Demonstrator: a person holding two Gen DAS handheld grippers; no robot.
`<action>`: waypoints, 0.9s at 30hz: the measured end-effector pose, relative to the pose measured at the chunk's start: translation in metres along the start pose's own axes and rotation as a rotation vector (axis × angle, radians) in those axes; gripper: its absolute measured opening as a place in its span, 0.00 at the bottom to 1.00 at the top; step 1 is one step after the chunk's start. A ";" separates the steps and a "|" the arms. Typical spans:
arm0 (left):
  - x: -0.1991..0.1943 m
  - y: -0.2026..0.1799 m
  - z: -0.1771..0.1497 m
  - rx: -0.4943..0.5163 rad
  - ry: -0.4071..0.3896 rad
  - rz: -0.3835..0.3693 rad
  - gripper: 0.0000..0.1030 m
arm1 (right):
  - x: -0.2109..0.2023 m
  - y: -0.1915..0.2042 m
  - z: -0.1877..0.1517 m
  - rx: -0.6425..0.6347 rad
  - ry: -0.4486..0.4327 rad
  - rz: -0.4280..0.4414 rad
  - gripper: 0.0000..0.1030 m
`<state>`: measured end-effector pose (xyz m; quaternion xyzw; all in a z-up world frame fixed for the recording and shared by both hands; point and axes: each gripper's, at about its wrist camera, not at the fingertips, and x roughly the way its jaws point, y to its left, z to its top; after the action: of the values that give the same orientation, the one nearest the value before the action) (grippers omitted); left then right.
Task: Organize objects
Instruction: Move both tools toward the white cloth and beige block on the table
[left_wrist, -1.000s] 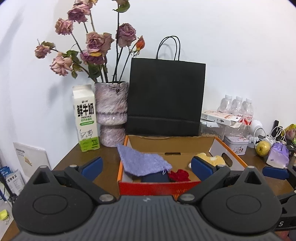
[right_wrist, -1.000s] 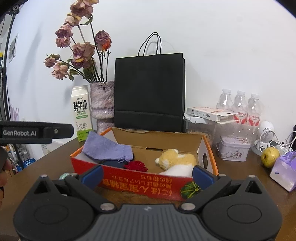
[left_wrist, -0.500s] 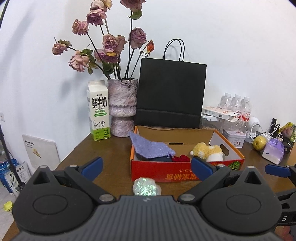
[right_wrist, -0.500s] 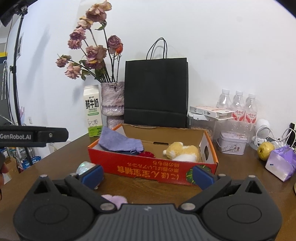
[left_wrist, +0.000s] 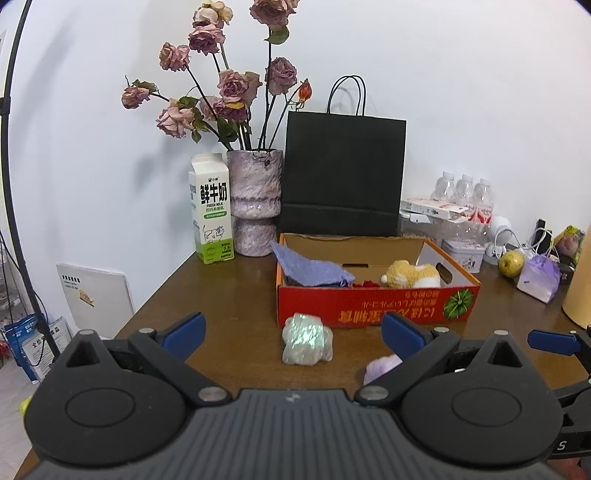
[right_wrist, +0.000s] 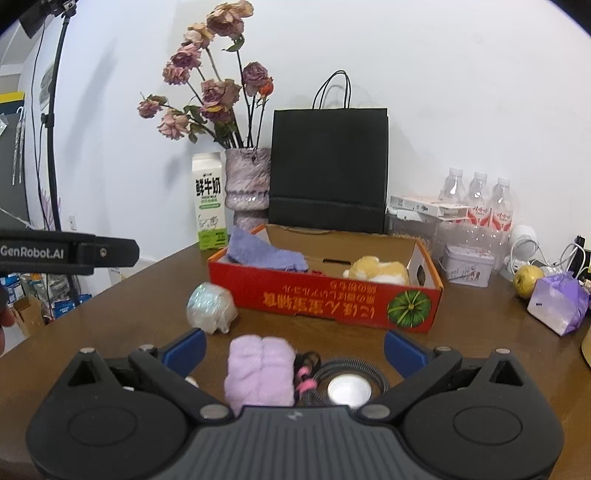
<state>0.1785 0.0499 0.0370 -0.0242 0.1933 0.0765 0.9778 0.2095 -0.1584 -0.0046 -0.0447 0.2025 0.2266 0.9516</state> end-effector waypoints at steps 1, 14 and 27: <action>-0.003 0.001 -0.003 0.002 0.002 0.000 1.00 | -0.002 0.002 -0.003 -0.001 0.004 0.001 1.00; -0.021 0.010 -0.042 0.033 0.063 0.000 1.00 | -0.020 0.021 -0.037 -0.023 0.058 0.014 1.00; -0.035 0.020 -0.079 0.040 0.125 -0.015 1.00 | -0.032 0.029 -0.064 -0.034 0.099 0.033 1.00</action>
<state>0.1137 0.0586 -0.0225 -0.0107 0.2552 0.0637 0.9647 0.1469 -0.1568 -0.0502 -0.0686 0.2461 0.2431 0.9358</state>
